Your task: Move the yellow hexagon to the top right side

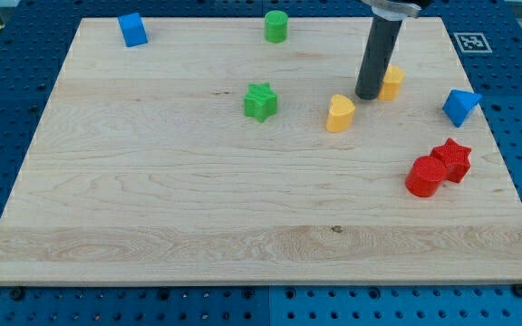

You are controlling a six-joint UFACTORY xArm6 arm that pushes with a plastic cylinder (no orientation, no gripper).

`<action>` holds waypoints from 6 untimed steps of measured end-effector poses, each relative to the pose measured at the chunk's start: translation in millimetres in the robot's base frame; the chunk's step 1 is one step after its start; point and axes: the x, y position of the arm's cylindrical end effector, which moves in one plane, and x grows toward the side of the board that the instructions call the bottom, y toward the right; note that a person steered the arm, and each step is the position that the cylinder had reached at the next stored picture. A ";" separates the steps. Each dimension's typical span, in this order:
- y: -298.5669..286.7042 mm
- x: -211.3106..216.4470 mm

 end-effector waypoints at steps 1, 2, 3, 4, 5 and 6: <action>16.3 20.5; 22.5 2.5; 21.2 -19.8; 20.0 -27.3; 18.0 -41.2; 31.4 -43.1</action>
